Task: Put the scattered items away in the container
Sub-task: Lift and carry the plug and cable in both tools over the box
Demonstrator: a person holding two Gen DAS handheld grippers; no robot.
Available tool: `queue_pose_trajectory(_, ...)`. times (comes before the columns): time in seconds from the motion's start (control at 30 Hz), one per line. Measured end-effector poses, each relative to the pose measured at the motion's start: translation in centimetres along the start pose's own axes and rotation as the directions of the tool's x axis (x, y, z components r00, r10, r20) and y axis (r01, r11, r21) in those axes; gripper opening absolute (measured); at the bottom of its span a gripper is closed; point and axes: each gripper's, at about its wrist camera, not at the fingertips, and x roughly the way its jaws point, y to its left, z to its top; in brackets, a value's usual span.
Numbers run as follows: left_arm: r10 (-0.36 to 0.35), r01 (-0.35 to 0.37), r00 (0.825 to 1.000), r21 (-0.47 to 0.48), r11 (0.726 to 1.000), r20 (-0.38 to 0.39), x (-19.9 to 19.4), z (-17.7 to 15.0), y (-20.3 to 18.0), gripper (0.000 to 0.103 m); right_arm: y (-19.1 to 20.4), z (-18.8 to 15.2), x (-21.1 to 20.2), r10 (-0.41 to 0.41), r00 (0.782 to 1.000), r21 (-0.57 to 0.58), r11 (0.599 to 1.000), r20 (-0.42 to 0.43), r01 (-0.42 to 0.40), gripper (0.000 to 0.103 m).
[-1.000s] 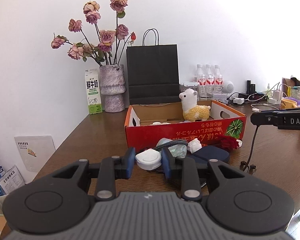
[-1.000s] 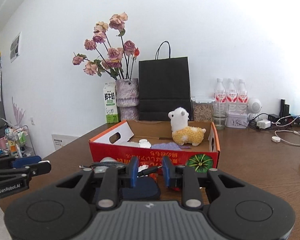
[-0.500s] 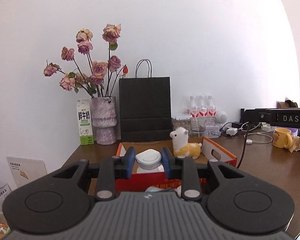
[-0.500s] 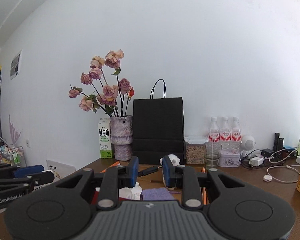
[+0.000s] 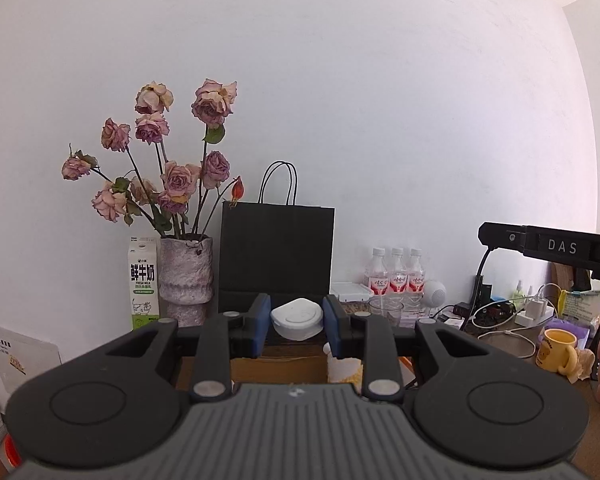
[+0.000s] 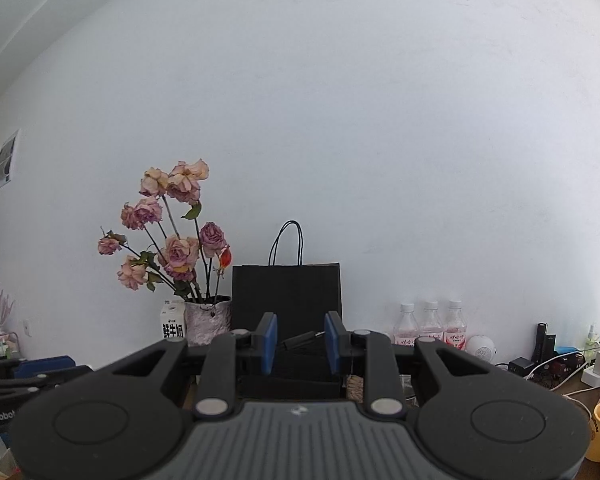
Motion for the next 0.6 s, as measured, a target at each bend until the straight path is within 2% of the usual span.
queue_pose_trajectory(0.13, 0.002, -0.002, 1.0, -0.021, 1.0, -0.009, 3.1, 0.6, 0.2, 0.029, -0.5, -0.1, 3.1, -0.017, 1.0, 0.003, 1.0, -0.02, 0.017, 0.024)
queue_pose_trajectory(0.3, 0.001, -0.004, 0.999, -0.052, 0.999, -0.053, 7.5, -0.4, 0.4, 0.029, -1.0, -2.3, 7.2, -0.013, 0.997, 0.028, 0.999, -0.074, 0.015, 0.024)
queue_pose_trajectory(0.43, 0.005, -0.012, 0.995, -0.069, 0.998, -0.1, 10.7, -2.5, 0.6, 0.029, -1.3, -5.0, 10.2, -0.007, 0.995, 0.024, 1.0, -0.104, 0.01, 0.024)
queue_pose_trajectory(0.6, 0.048, -0.065, 0.986, -0.1, 0.993, -0.162, 14.4, -6.2, 1.3, 0.029, -2.0, -9.9, 13.7, -0.013, 0.984, 0.046, 0.999, -0.177, 0.021, 0.024)
